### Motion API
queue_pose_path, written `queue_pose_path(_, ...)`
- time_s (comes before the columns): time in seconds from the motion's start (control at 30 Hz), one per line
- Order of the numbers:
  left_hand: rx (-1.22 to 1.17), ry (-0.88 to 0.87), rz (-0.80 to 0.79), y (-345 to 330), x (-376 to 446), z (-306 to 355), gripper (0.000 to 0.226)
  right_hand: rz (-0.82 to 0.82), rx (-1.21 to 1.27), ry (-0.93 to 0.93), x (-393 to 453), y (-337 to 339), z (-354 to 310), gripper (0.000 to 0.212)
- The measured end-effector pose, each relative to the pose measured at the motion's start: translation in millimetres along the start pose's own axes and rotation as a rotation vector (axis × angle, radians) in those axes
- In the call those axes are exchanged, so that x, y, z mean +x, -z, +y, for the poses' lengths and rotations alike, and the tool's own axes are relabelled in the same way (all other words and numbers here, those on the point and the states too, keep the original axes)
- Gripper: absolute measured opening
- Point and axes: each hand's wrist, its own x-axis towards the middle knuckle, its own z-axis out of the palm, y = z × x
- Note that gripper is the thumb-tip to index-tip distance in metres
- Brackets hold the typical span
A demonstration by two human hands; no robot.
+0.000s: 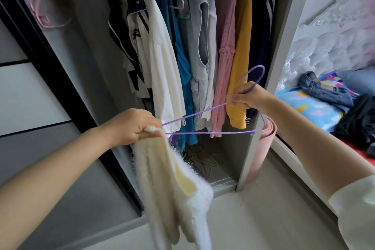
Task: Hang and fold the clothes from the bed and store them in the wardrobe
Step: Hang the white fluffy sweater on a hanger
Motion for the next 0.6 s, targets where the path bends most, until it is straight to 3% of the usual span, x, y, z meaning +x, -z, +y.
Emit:
queue_pose_path(0.13,0.107,-0.105,0.080,4,2,-3,0.037,-0.058,0.035,0.025,-4,11,-7,0.033)
queue_pose_path(0.37,0.228,-0.347,0.101,7,28,12,0.038,-0.024,-0.001,0.060,-4,-9,-7,0.034)
queue_pose_path(0.47,0.244,-0.342,0.131,8,29,12,0.046,0.010,0.031,0.084,-6,-17,-3,0.044)
queue_pose_path(0.6,0.236,-0.359,0.188,2,40,19,0.031,-0.078,-0.092,0.180,-9,-45,-20,0.056)
